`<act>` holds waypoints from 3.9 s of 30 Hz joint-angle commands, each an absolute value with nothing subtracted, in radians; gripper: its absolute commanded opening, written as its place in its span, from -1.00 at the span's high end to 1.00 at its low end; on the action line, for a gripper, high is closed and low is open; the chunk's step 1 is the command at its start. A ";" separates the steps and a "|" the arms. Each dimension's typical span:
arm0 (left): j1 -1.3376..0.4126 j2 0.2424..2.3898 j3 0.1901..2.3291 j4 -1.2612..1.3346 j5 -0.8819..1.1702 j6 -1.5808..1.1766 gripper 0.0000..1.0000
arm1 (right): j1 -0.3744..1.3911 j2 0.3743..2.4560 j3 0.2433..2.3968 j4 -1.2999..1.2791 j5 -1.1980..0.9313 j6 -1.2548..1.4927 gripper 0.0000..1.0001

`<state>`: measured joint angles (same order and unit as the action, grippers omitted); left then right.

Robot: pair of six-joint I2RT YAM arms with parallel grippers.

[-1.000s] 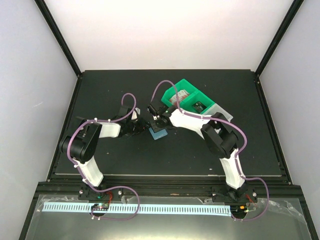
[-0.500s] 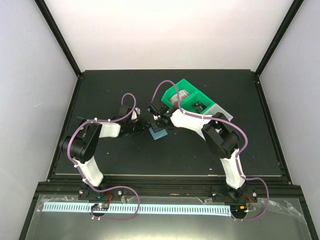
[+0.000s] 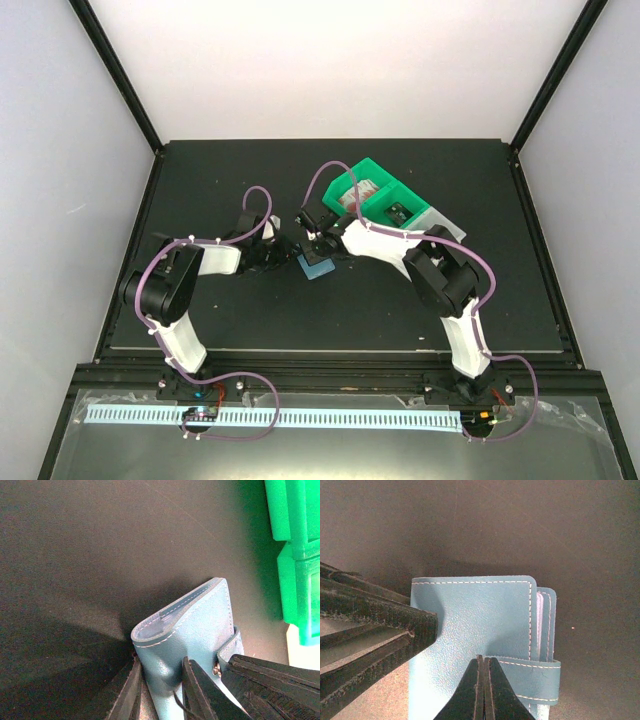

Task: Put the credit cards into the card holder
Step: Close the card holder at the center of the board.

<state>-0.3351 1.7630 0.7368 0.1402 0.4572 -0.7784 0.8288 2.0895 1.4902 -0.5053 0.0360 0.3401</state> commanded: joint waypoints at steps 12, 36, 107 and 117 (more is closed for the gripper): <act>-0.347 1.851 0.711 -0.013 0.416 -0.765 0.51 | 0.857 2.199 1.368 -0.599 0.053 0.385 0.98; -0.347 1.849 0.709 -0.016 0.412 -0.765 0.50 | 0.824 2.087 1.122 -0.354 -0.080 0.510 0.98; -0.573 1.672 0.507 -0.006 0.320 -0.928 0.33 | 0.640 1.964 1.021 0.108 -0.614 0.688 0.98; -0.578 1.761 0.544 -0.062 0.187 -0.934 0.43 | 0.641 1.921 0.989 0.116 -0.604 0.666 0.98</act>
